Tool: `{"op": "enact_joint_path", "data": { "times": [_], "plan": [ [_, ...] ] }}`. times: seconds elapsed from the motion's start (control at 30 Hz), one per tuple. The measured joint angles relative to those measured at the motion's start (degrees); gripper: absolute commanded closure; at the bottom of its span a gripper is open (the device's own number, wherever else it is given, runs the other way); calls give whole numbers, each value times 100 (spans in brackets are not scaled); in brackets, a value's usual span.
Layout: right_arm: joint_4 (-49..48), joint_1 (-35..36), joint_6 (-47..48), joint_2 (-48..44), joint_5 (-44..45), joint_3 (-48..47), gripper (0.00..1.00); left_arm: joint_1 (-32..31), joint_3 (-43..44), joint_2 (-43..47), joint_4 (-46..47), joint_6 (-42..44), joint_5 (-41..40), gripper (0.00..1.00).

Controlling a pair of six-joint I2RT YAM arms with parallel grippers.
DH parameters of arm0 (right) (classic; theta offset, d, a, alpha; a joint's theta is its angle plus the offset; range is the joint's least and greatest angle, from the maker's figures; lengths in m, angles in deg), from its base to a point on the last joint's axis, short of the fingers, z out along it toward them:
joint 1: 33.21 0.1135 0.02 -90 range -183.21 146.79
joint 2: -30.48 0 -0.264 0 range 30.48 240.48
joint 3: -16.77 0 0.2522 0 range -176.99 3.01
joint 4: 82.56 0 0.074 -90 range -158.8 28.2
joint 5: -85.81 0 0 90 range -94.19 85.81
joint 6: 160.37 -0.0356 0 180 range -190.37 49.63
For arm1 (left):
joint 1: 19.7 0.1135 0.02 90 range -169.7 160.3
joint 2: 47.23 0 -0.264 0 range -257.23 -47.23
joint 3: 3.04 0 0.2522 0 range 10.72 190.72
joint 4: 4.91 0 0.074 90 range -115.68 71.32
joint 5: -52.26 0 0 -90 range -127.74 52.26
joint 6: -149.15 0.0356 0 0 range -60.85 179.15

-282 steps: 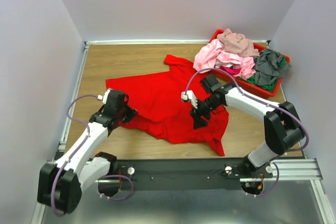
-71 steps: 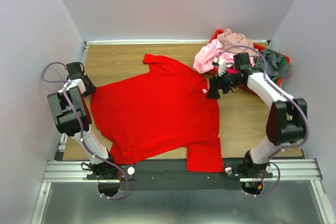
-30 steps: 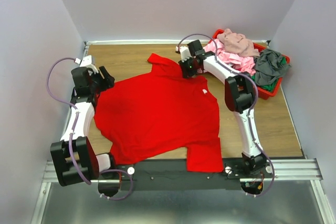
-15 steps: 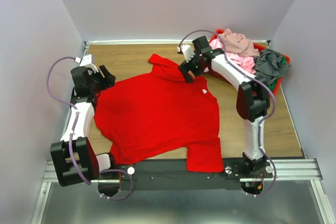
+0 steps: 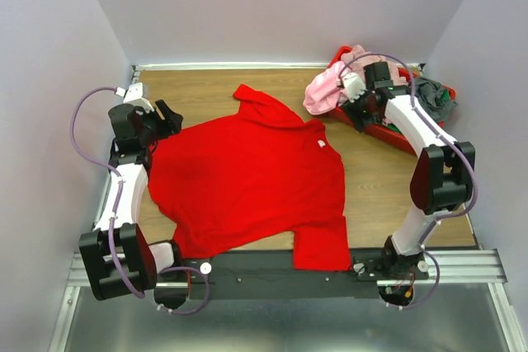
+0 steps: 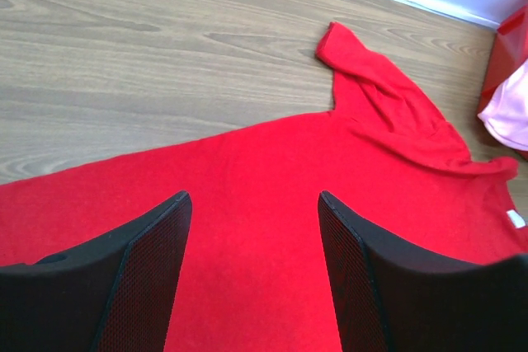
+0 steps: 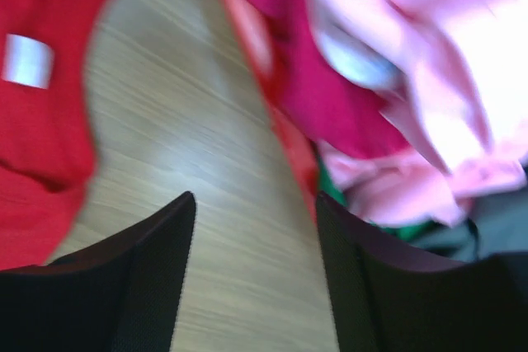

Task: Fold and stack the t-shirts
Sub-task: Flatten the tshirt out

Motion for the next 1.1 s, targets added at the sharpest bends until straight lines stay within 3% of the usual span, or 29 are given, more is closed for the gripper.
{"op": "enact_joint_path", "data": {
  "times": [0.13, 0.33, 0.43, 0.57, 0.7, 0.8, 0.83, 1.1],
  "plan": [
    [15, -407, 136, 0, 269, 7, 40, 0, -9, 7, 26, -37, 79, 29],
    [7, -472, 221, 308, 339, -273, 41, -11, -11, 17, 52, -48, 127, 29],
    [-4, -470, 238, 564, 339, -391, 49, -17, -13, 17, 59, -48, 144, 29],
    [4, -472, 254, 839, 339, -393, 51, -37, -13, 17, 70, -50, 160, 29],
    [-22, -509, 293, 1036, 382, -411, 66, -46, -13, 17, 85, -52, 166, 29],
    [20, -544, 378, 1130, 374, -505, 86, -46, -13, 17, 85, -55, 170, 29],
    [28, -542, 378, 1130, 372, -507, 97, -48, -13, 17, 85, -52, 170, 30],
    [-9, -551, -452, 1113, 350, -507, 100, -48, -15, 20, 87, -61, 177, 30]
  ]
}}
